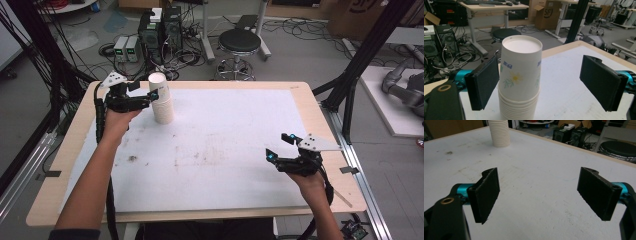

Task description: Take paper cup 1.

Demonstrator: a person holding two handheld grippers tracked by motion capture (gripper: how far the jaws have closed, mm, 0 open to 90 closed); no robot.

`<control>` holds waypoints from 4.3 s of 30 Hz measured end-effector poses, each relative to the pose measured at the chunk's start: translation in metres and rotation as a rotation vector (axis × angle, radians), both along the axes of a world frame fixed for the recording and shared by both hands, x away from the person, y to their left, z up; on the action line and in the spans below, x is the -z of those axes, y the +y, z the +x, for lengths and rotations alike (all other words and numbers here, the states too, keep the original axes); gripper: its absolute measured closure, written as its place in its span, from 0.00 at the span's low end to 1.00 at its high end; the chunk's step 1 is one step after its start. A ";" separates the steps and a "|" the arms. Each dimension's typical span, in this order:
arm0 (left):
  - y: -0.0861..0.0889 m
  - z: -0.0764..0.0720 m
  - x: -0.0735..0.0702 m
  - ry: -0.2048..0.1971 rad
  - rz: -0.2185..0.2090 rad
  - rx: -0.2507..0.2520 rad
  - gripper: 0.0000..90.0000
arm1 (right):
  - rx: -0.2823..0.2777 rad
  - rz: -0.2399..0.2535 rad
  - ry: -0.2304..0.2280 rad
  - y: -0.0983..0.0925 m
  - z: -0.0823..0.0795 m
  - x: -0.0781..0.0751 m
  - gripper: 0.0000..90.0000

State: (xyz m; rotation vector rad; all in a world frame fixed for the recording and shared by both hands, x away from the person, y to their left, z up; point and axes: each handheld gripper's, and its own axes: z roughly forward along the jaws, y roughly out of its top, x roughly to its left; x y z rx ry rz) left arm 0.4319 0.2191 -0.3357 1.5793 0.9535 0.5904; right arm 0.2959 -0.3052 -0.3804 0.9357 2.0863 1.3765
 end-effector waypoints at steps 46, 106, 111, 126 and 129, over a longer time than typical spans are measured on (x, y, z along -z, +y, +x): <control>-0.013 0.050 0.007 0.019 0.057 -0.002 0.35 | 0.012 0.001 0.018 -0.002 0.000 0.003 0.21; -0.057 -0.113 0.009 -0.113 -0.049 0.478 0.38 | -0.209 0.000 0.044 0.060 0.012 -0.012 0.21; -0.065 -0.112 0.019 -0.082 -0.034 0.490 0.38 | -0.236 0.003 0.059 0.069 0.017 -0.011 0.21; -0.081 -0.114 0.025 -0.074 -0.011 0.517 0.38 | -0.300 -0.030 0.072 0.077 0.016 -0.004 0.21; -0.081 -0.115 0.025 -0.076 -0.013 0.521 0.38 | -0.307 -0.030 0.076 0.079 0.015 -0.005 0.21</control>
